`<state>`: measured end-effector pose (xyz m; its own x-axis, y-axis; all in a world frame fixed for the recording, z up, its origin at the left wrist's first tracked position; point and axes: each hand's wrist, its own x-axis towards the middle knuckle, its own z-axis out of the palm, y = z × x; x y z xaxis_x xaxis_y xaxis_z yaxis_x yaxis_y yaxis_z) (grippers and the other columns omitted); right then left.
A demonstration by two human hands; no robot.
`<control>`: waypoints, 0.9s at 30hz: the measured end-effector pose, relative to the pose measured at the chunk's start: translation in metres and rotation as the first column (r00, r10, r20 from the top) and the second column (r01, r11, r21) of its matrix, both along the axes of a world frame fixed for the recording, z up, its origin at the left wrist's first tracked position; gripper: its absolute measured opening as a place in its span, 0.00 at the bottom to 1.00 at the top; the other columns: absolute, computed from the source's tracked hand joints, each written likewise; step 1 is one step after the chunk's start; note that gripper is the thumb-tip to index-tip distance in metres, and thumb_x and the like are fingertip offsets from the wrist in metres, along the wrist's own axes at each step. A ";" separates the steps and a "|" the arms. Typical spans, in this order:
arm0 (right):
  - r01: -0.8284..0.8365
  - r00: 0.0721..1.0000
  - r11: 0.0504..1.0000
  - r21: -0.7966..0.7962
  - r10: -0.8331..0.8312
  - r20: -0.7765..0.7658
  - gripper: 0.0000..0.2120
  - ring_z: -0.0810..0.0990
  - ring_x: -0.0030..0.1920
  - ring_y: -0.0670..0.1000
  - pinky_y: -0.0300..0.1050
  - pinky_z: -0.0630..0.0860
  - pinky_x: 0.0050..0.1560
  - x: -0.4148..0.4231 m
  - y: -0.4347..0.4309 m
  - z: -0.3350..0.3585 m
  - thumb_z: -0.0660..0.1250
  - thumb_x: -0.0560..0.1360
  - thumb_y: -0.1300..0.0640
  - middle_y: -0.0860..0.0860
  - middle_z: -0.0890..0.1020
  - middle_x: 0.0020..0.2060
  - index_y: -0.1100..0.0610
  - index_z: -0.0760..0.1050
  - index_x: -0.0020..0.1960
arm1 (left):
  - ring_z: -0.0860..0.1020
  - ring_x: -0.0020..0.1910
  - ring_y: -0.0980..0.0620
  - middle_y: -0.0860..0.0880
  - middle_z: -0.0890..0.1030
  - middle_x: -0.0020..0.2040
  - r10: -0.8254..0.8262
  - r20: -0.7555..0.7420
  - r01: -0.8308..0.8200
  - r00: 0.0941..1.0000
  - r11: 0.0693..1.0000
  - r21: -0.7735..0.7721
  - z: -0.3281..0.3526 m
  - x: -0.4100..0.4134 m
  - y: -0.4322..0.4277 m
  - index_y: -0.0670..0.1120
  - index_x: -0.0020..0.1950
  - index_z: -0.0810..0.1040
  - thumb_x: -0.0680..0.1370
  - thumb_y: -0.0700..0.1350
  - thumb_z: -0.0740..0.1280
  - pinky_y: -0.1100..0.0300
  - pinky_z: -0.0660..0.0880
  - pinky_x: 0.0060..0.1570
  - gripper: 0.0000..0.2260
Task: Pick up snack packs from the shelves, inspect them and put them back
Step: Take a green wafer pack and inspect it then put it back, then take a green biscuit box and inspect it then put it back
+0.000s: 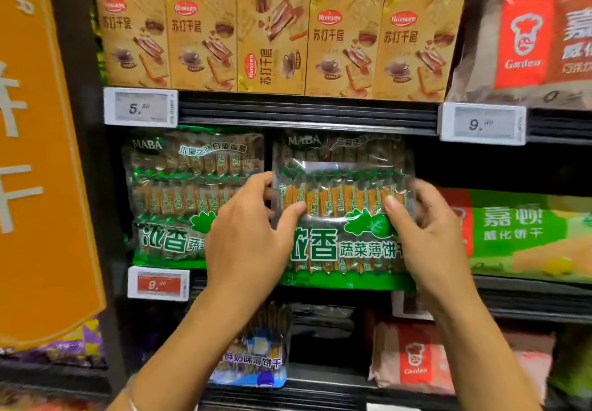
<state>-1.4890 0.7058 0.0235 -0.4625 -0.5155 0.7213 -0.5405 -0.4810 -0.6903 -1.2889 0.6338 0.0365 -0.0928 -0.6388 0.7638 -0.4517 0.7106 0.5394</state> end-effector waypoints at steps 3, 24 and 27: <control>-0.006 1.000 1.000 -0.014 0.006 0.006 0.09 0.81 0.54 0.32 0.24 0.74 0.47 -0.004 -0.007 0.000 0.68 0.83 0.53 0.32 0.84 0.53 0.38 0.75 0.57 | 0.79 0.40 0.53 0.58 0.78 0.40 0.097 0.047 -0.095 0.994 0.995 -0.033 0.007 -0.002 0.001 0.51 0.63 0.78 0.77 0.59 0.73 0.56 0.76 0.34 0.19; 0.102 0.975 0.988 -0.116 -0.076 0.209 0.14 0.82 0.58 0.37 0.29 0.76 0.55 0.010 -0.032 -0.009 0.70 0.81 0.60 0.43 0.84 0.57 0.48 0.77 0.64 | 0.69 0.78 0.48 0.43 0.68 0.79 -0.125 -0.134 0.083 0.983 0.957 -0.279 -0.054 -0.013 0.003 0.40 0.77 0.72 0.77 0.34 0.74 0.59 0.79 0.63 0.28; 0.149 0.969 0.983 -0.107 -0.124 0.215 0.15 0.83 0.58 0.43 0.39 0.79 0.60 0.012 -0.034 -0.011 0.71 0.81 0.59 0.47 0.85 0.57 0.55 0.78 0.67 | 0.68 0.75 0.41 0.40 0.69 0.77 0.044 -0.044 -0.056 0.998 0.939 -0.340 -0.071 -0.013 0.001 0.43 0.75 0.75 0.74 0.41 0.78 0.47 0.71 0.70 0.29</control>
<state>-1.4766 0.6719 0.0124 -0.6677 -0.3515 0.6562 -0.4588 -0.4998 -0.7346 -1.3016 0.6347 -0.0348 -0.0361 -0.3428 0.9387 -0.4765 0.8316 0.2853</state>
